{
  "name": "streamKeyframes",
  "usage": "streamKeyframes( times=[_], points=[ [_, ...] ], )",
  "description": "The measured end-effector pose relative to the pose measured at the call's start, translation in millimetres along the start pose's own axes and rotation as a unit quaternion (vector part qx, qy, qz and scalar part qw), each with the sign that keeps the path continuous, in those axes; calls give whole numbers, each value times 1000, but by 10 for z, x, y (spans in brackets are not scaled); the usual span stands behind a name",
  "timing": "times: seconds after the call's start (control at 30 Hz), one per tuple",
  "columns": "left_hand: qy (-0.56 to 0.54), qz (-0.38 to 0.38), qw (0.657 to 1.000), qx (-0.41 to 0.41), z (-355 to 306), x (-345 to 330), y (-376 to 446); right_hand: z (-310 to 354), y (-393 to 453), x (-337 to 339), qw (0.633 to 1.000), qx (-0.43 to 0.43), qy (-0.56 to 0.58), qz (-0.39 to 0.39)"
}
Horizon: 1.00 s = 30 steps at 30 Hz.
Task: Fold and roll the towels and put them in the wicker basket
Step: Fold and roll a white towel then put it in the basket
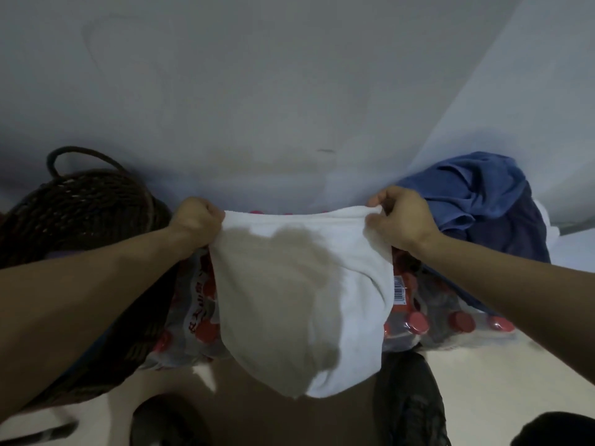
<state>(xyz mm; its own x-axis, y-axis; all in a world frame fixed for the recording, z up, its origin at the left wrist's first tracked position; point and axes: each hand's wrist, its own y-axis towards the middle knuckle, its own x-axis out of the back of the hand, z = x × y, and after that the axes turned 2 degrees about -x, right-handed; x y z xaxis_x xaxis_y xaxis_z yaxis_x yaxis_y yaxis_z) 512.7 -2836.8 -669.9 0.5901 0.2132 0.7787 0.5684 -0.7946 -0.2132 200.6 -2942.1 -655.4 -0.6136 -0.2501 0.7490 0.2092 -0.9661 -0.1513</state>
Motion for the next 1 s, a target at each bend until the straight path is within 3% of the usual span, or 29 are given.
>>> streamKeyframes(
  times=[0.13, 0.3, 0.47, 0.53, 0.63, 0.67, 0.73, 0.93, 1.0],
  points=[
    [32, -72, 994, -74, -84, -37, -13, 14, -91, 23, 995, 35, -86, 30],
    [33, -74, 992, -97, -113, -95, -132, 149, -225, 69, 955, 58, -251, 149],
    [27, -111, 972, -204, -135, -8, -629, 266, -523, 206, 941, 110, -302, 102],
    [58, -48, 971, -228, -72, 34, -887, 239, -647, 251, 937, 72, -294, 177],
    [149, 176, 959, -162, 158, 38, -1244, 108, -822, 292, 897, -11, -316, 308],
    [145, 244, 952, -116, 241, 24, -1354, 44, -868, 290, 897, -26, -305, 320],
    [122, 278, 951, -62, 369, -18, -1500, -89, -952, 257, 920, -29, -253, 299],
    [55, 136, 986, -74, 298, -104, -1560, -294, -1075, 75, 973, -88, -15, 212],
    [44, 133, 988, -66, 282, -66, -1539, -324, -1060, 85, 977, -107, 54, 174]
  ],
)
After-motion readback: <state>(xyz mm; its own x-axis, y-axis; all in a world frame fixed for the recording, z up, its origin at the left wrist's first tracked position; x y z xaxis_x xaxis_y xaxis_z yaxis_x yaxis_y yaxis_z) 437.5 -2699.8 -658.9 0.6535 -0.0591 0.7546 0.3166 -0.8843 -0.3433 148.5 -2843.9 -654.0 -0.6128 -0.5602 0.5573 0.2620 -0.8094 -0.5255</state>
